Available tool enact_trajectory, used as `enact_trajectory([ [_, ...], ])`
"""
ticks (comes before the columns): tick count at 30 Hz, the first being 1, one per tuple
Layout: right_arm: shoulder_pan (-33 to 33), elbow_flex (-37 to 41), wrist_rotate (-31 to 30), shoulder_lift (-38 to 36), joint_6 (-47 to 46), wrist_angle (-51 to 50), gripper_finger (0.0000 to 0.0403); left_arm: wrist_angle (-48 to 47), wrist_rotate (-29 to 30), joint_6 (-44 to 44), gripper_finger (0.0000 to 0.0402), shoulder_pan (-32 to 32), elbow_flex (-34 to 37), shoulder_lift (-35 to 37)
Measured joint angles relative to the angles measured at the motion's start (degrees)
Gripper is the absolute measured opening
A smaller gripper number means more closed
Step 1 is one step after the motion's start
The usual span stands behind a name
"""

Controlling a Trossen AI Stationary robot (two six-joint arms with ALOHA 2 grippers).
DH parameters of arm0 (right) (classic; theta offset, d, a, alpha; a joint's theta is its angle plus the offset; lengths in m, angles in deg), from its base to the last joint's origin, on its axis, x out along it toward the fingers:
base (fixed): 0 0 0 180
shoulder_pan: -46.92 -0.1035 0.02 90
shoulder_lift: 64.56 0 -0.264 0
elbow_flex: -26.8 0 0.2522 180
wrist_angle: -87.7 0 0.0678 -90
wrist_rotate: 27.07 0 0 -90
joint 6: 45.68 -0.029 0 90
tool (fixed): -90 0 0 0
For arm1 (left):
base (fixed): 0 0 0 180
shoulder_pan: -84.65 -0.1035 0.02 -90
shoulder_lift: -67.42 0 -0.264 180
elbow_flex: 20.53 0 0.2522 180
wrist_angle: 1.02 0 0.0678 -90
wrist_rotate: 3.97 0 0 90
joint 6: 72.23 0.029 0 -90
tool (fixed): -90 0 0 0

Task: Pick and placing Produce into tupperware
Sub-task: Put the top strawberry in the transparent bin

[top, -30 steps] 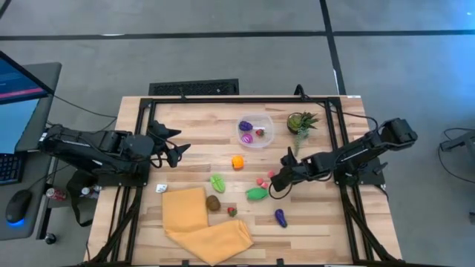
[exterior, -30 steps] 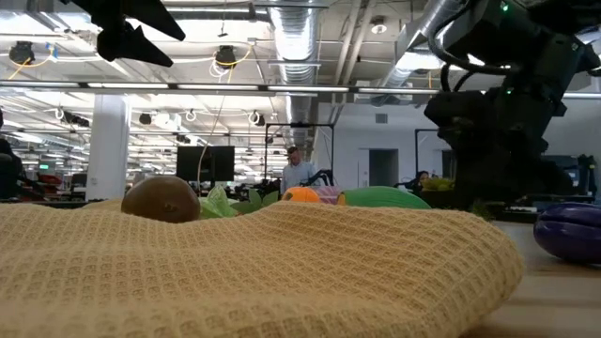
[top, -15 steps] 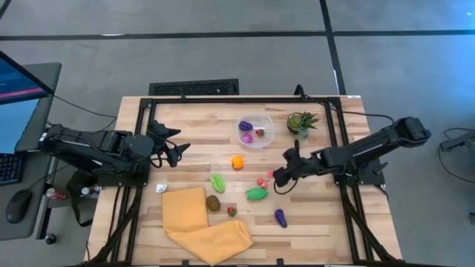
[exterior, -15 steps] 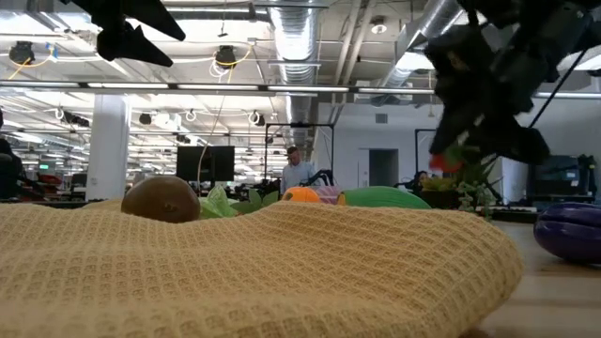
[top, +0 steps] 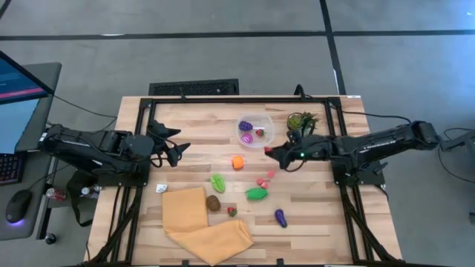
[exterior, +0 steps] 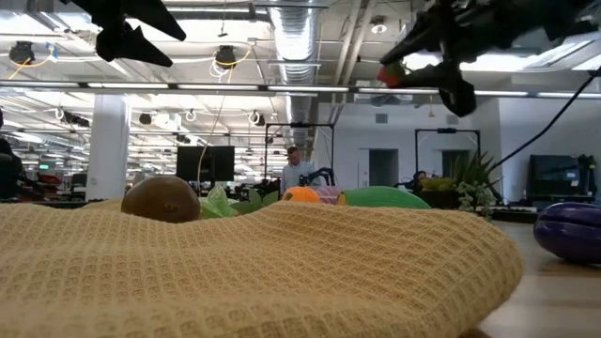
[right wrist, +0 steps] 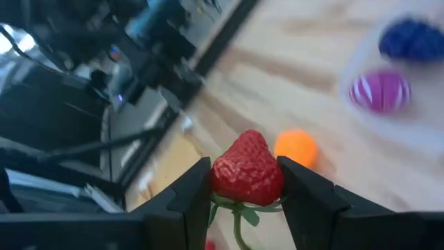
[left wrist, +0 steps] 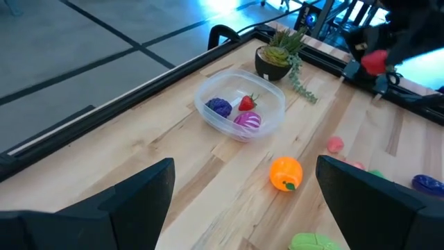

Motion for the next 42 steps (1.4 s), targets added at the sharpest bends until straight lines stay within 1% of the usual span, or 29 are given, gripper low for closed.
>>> enact_trajectory([
  [3,2.32,-0.01,-0.01,-0.35,2.92,2.59,0.0171,0.00,0.00,-0.34,0.0341,0.00,0.00,0.00],
  [6,4.79,-0.01,-0.03,-0.32,5.88,3.05,0.0180,0.00,-0.01,-0.40,0.0341,0.01,0.00,0.00],
  [11,8.88,-0.01,-3.21,1.31,9.23,3.10,0.0193,0.02,0.33,-0.46,0.0341,0.00,0.00,0.00],
  [13,10.69,-0.01,-4.06,2.51,9.92,3.57,0.0191,0.02,0.53,-0.47,0.0341,0.02,0.00,0.00],
  [19,15.80,-0.01,-4.10,7.78,10.09,6.92,0.0174,0.02,1.00,-0.80,0.0341,0.00,0.00,0.00],
  [23,18.34,-0.01,-4.05,12.12,10.11,10.67,0.0175,0.02,1.07,-1.04,0.0341,0.00,0.00,0.00],
  [28,20.40,-0.03,-3.98,17.26,10.03,14.37,0.0185,0.02,1.55,-1.21,0.0341,-0.01,0.00,-0.02],
  [32,21.00,-0.03,-3.90,20.58,9.93,16.26,0.0178,0.02,1.95,-1.52,0.0341,-0.01,0.00,-0.02],
  [37,21.07,-0.03,-3.84,23.05,9.93,16.41,0.0171,0.02,2.85,-1.55,0.0341,-0.01,0.00,-0.02],
  [42,21.13,-0.10,-3.84,24.48,9.91,16.44,0.0185,0.02,3.32,-1.54,0.0341,-0.01,0.00,-0.02],
])
